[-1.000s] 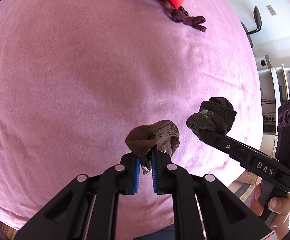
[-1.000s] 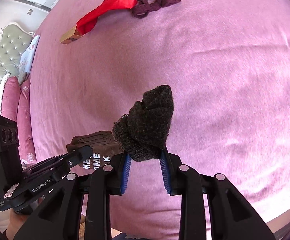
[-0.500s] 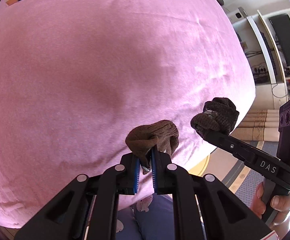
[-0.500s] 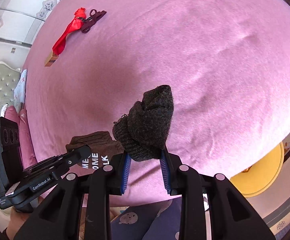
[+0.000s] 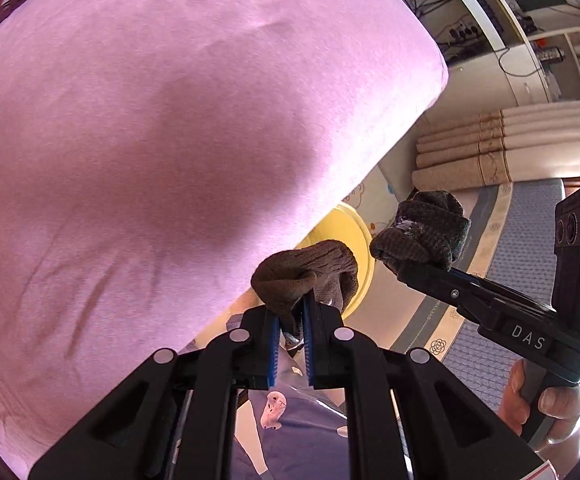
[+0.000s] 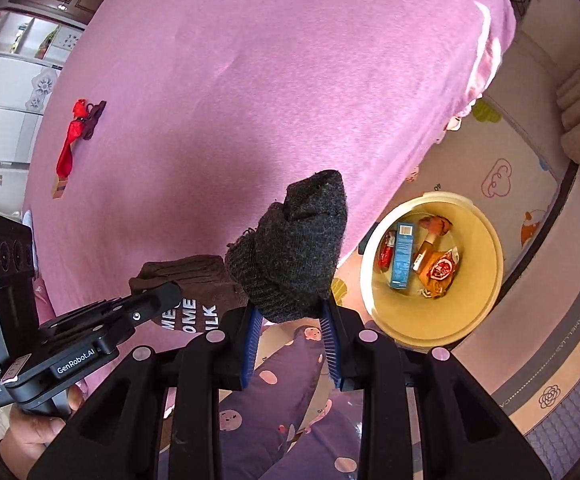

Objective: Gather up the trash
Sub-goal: 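Carry both socks over the yellow basin and open both tools, then move both open tools back over the red pouch and strap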

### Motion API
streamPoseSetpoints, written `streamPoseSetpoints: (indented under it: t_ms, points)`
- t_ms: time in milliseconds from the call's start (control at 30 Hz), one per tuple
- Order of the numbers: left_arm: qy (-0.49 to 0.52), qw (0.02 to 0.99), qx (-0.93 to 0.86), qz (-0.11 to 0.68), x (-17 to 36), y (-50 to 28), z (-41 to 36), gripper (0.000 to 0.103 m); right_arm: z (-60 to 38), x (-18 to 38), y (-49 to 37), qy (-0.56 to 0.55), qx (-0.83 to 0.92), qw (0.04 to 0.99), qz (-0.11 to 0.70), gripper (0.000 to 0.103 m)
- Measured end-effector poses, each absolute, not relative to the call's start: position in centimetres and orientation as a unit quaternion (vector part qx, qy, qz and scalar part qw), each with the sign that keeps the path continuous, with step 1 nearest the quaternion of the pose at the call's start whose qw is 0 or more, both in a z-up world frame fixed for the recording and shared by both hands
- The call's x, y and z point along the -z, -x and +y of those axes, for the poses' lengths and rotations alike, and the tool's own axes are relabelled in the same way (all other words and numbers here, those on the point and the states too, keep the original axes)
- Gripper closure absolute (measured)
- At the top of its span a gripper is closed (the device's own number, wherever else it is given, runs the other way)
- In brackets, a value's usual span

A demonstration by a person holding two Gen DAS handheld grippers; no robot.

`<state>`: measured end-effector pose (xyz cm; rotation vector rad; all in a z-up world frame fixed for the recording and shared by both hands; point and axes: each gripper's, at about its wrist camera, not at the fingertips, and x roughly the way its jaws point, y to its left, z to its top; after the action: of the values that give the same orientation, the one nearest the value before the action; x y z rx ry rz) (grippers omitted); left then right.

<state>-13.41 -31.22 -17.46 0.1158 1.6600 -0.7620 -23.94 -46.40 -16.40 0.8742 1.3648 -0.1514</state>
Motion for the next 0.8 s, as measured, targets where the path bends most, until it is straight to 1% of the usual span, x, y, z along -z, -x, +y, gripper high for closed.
streamPoseSetpoints:
  t_ms: [200, 433, 500, 567, 633, 667, 800]
  points:
    - [-0.1, 0.578, 0.355, 0.728, 19.1, 17.6, -36.9, 0.093, -50.1, 18.2, 29.3, -0.429, 0.104, 0.667, 0.601, 0.076]
    - [-0.148, 0.543, 0.378, 0.735, 21.3, 22.0, -41.6, 0.093, -52.9, 20.2, 33.8, -0.457, 0.118, 0.644, 0.601, 0.075]
    - [-0.154, 0.534, 0.382, 0.739, 22.0, 22.8, -42.3, 0.092, -53.6, 20.5, 34.5, -0.463, 0.119, 0.641, 0.601, 0.072]
    - [-0.16, 0.525, 0.388, 0.741, 22.3, 23.6, -43.0, 0.088, -54.1, 20.8, 35.2, -0.468, 0.124, 0.636, 0.601, 0.065]
    - [-0.173, 0.525, 0.385, 0.739, 22.5, 24.1, -43.7, 0.056, -54.7, 21.0, 35.7, -0.475, 0.127, 0.633, 0.598, 0.063]
    - [-0.188, 0.531, 0.379, 0.734, 22.5, 24.3, -43.8, 0.031, -54.9, 21.1, 35.9, -0.476, 0.129, 0.631, 0.599, 0.061]
    - [-0.199, 0.529, 0.38, 0.732, 22.6, 24.7, -44.0, 0.032, -55.5, 21.5, 36.5, -0.478, 0.135, 0.629, 0.598, 0.061]
